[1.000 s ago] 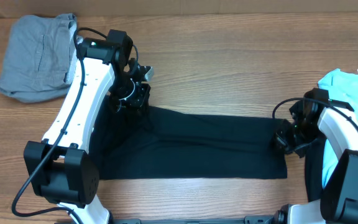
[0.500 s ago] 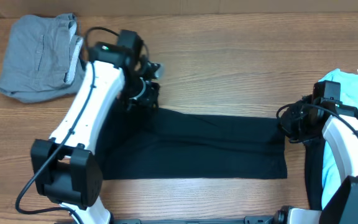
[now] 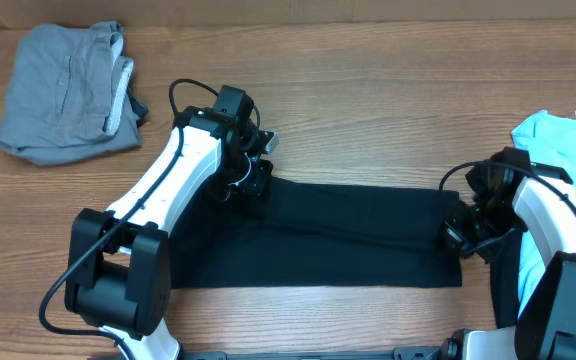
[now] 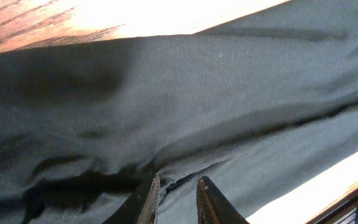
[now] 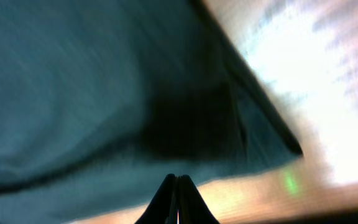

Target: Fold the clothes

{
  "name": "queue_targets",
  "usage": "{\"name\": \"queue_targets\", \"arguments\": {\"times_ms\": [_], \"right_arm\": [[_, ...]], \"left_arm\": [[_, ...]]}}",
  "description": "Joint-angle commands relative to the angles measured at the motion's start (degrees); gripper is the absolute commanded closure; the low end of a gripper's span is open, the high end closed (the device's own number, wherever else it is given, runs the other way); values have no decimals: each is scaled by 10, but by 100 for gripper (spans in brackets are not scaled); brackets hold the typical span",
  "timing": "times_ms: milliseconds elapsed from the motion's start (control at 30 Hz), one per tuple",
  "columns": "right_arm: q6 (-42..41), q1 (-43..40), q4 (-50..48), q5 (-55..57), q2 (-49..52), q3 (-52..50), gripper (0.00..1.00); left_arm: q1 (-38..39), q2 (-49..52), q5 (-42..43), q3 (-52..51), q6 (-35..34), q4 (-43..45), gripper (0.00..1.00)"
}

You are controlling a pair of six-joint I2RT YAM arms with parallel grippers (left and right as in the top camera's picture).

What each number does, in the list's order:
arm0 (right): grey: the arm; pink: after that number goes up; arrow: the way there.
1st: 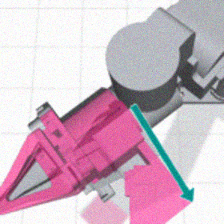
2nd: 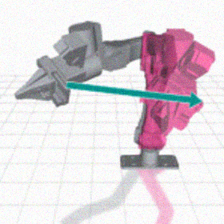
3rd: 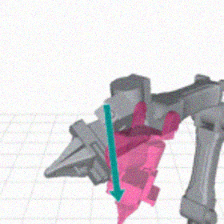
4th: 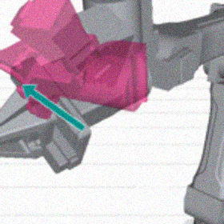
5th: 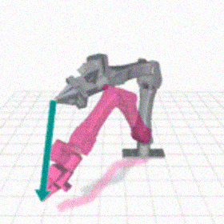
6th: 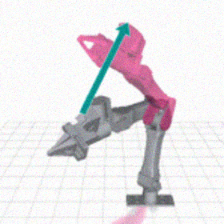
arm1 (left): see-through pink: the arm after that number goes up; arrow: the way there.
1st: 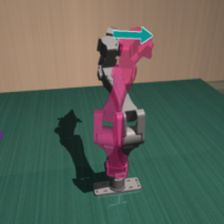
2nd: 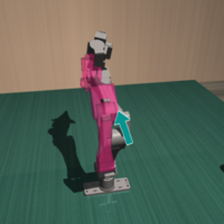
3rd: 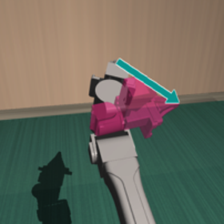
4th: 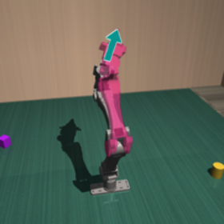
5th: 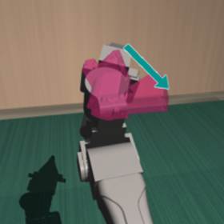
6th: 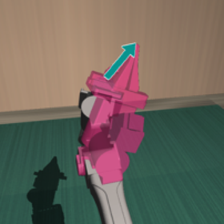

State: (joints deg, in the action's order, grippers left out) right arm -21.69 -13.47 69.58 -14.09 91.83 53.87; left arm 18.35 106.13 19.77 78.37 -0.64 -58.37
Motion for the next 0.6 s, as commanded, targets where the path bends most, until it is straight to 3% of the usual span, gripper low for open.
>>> {"name": "queue_targets", "arguments": {"times_ms": [0, 233, 367, 567], "right_arm": [[25, 0, -8, -14, -3, 0, 96], [30, 0, -128, -16, -24, 11, 96], [28, 7, -133, -19, -24, -10, 96], [2, 28, -128, -34, -24, -101, 96]], "left_arm": [[1, -12, 9, -4, -9, 10, 74], [4, -12, 9, -5, -9, 35, 67], [7, -12, 7, -10, -9, 21, 70], [7, -12, -5, -39, -8, 22, 66]]}}
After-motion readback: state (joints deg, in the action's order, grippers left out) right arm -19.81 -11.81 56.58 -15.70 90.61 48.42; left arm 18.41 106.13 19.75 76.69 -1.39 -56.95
